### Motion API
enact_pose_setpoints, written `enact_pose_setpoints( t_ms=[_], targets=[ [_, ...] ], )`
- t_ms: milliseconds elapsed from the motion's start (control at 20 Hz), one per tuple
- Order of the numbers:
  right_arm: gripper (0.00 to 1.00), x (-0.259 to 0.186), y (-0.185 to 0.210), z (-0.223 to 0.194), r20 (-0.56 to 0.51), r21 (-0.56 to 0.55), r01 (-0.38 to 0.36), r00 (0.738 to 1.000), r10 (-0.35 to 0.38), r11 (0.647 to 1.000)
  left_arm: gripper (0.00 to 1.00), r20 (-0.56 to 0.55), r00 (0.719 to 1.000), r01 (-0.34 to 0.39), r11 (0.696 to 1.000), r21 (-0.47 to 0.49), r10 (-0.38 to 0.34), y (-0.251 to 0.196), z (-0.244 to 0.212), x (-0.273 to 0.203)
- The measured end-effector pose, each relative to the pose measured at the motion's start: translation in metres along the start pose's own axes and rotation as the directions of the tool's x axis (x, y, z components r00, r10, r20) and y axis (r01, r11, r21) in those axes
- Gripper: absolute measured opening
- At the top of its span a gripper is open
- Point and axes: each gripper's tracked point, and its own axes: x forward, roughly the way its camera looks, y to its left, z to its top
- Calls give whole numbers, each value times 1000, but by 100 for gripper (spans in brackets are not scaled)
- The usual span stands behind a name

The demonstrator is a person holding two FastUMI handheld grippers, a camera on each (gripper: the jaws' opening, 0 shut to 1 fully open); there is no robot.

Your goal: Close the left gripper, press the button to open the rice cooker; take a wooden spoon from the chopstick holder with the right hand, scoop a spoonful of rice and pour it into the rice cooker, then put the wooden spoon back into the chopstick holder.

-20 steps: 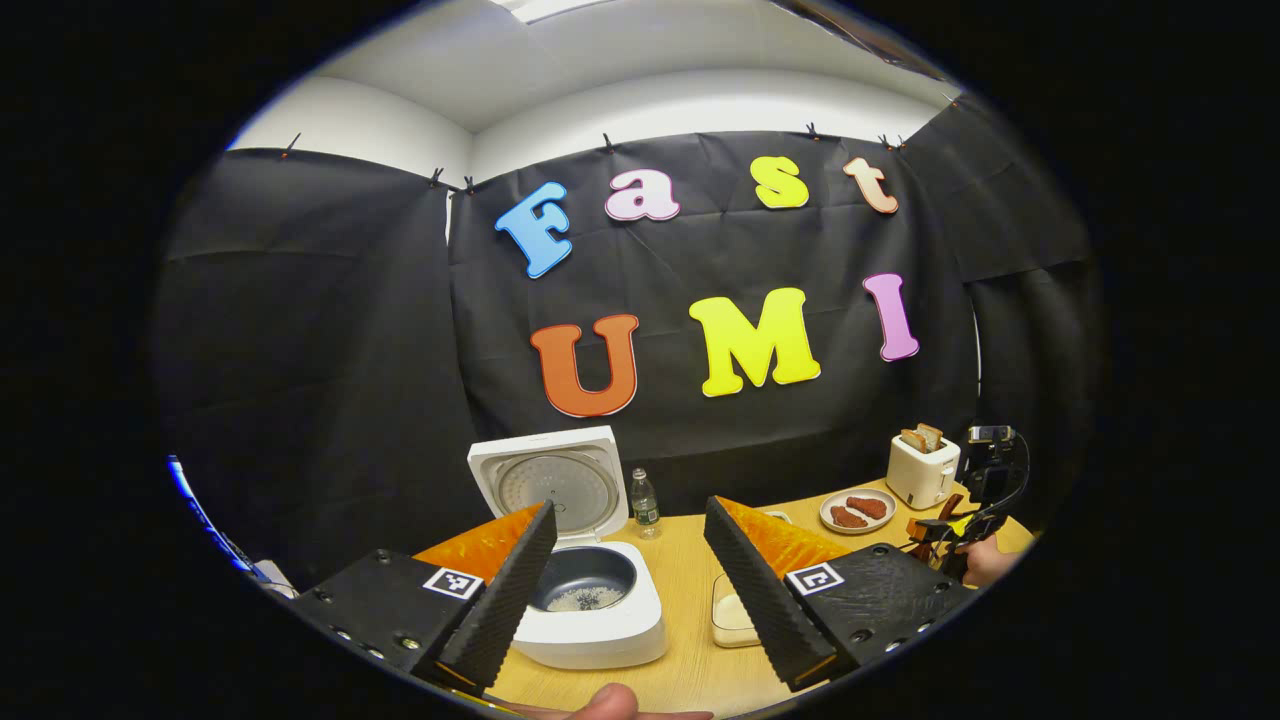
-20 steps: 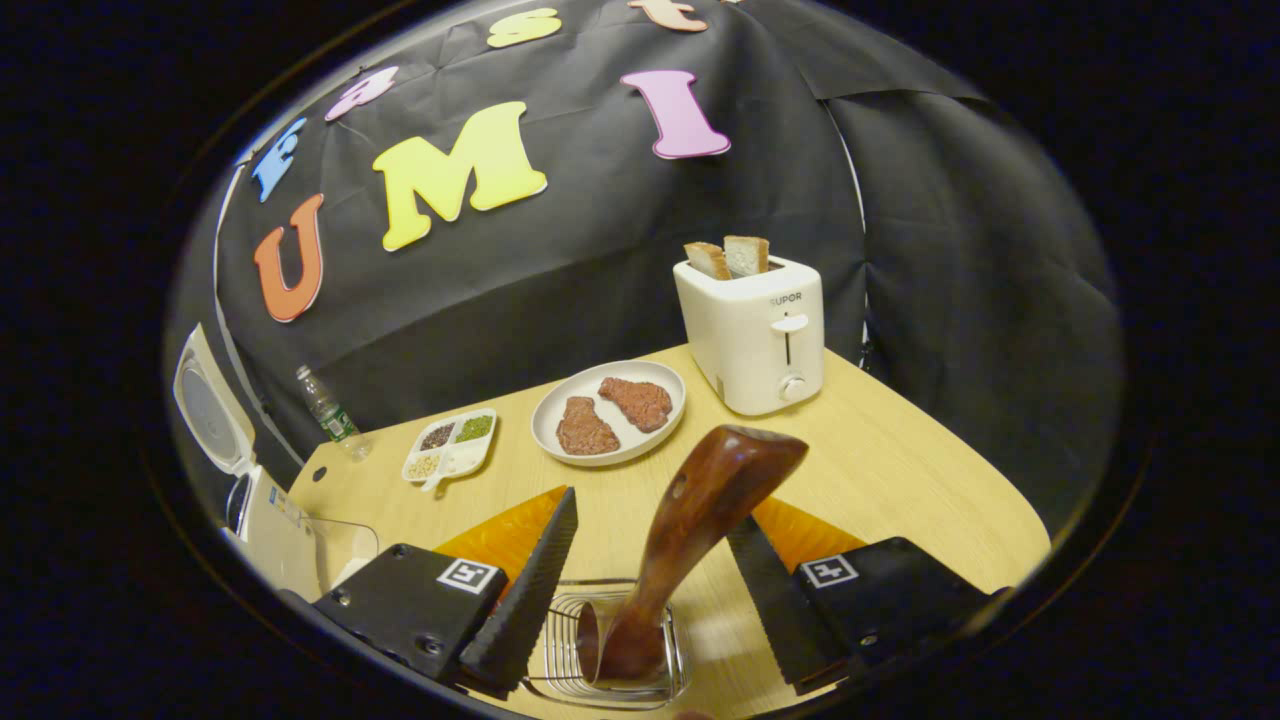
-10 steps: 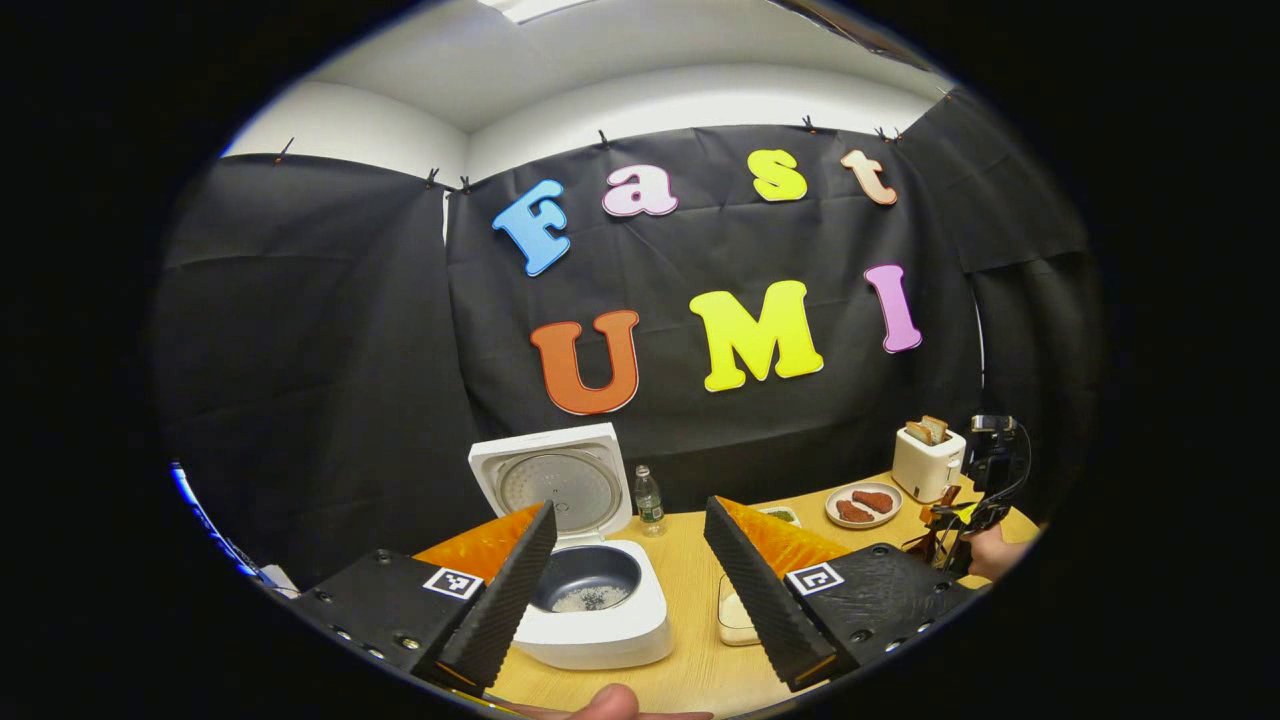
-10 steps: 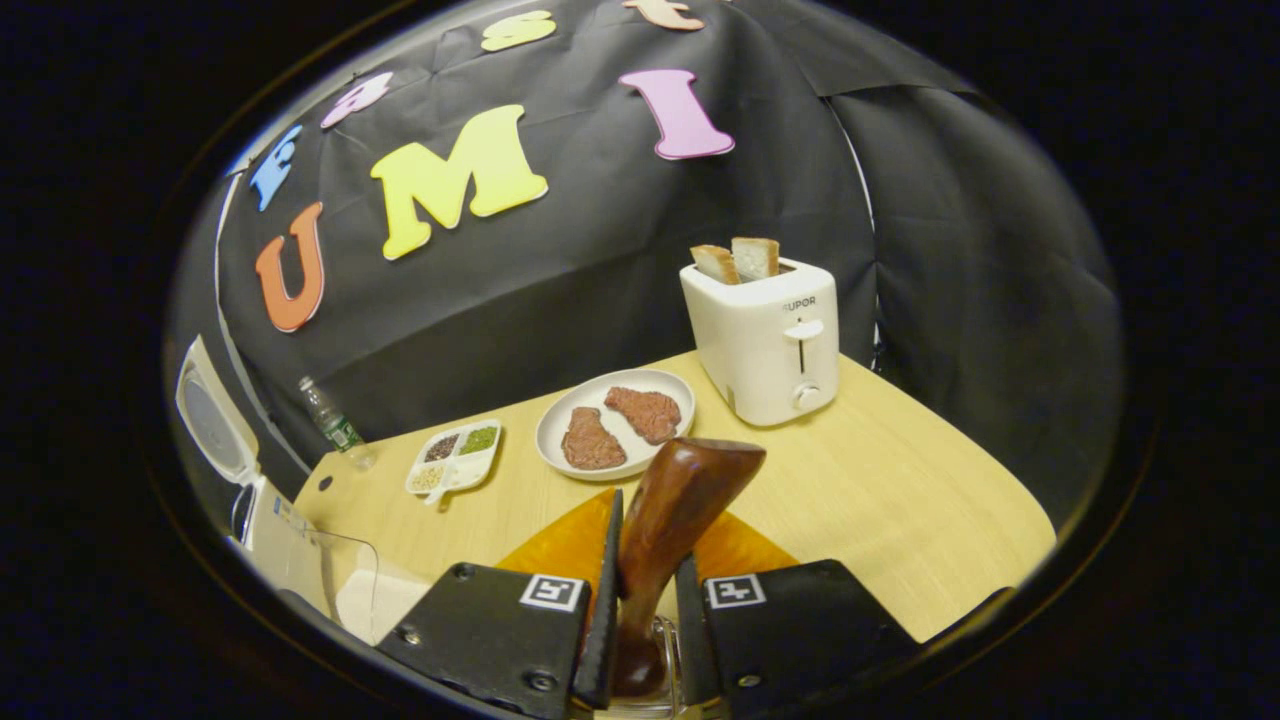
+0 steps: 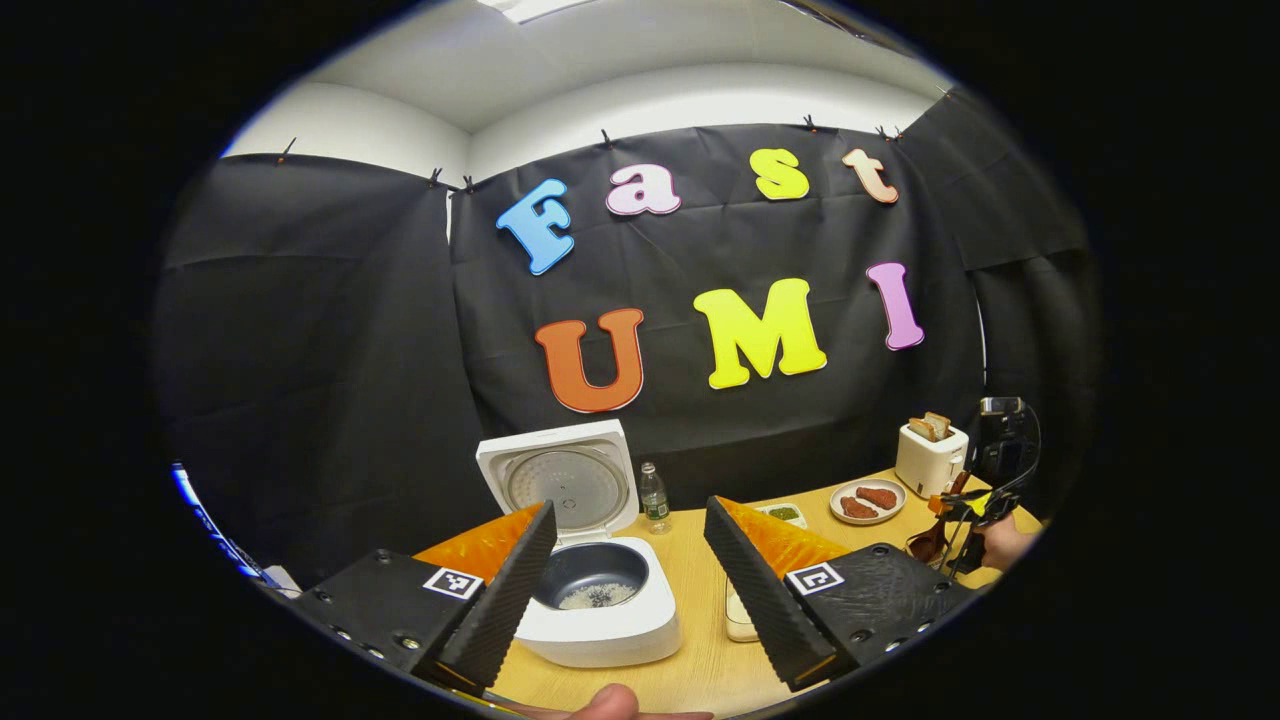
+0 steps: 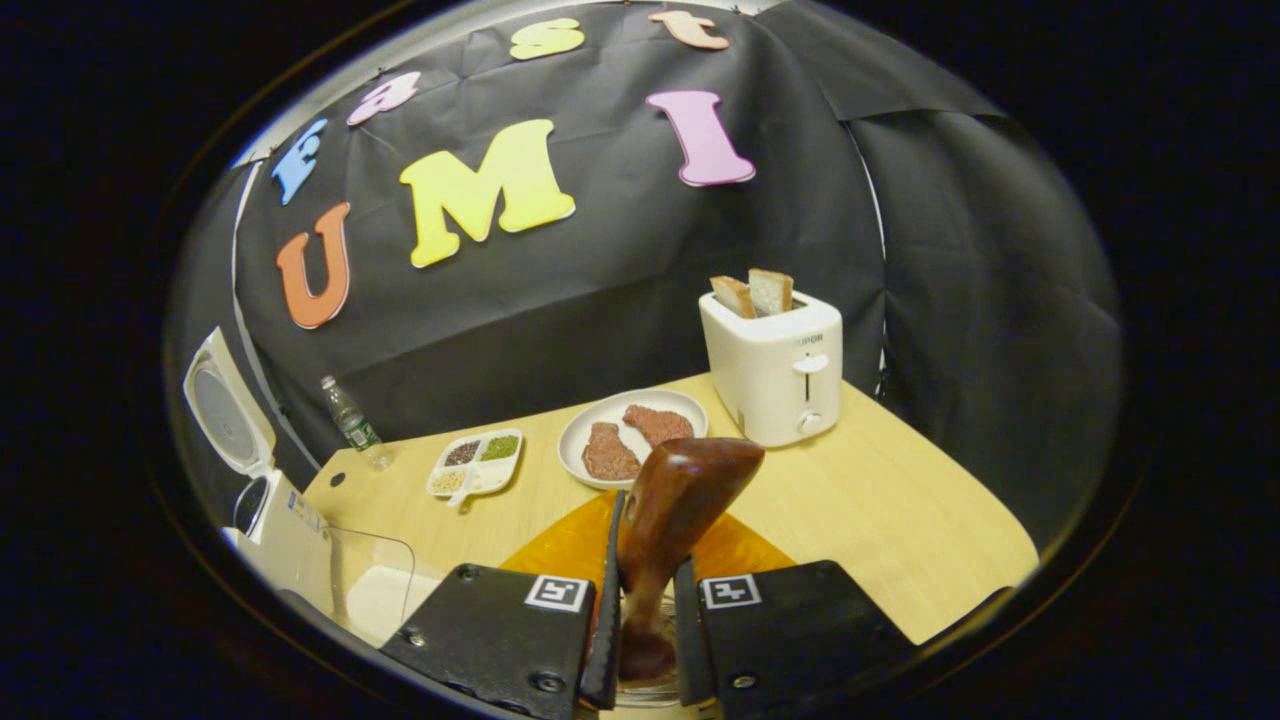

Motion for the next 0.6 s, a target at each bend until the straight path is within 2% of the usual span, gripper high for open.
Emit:
enact_pose_setpoints(
  t_ms=[100, 150, 300, 550, 600],
  targets=[
    [28, -14, 7, 21, 38, -50, 12, 999, -10, 999, 94, 6, 1000, -6, 1000, -2, 6, 6, 0, -2],
    [31, -22, 11, 34, 66, -71, 22, 998, -17, 997, 94, 9, 1000, -10, 1000, -6, 10, 9, 0, -4],
    [28, -51, 28, 80, 153, -100, 38, 988, -23, 994, 95, 12, 1000, -23, 1000, -13, 23, 20, -4, -5],
    [26, -91, 78, 142, 251, -123, 1, 967, 31, 992, 94, 9, 999, -49, 999, -12, 49, 37, -12, -10],
    [28, -98, 91, 151, 264, -134, -5, 964, 40, 991, 94, 11, 998, -54, 998, -12, 54, 41, -14, -11]
  ],
)
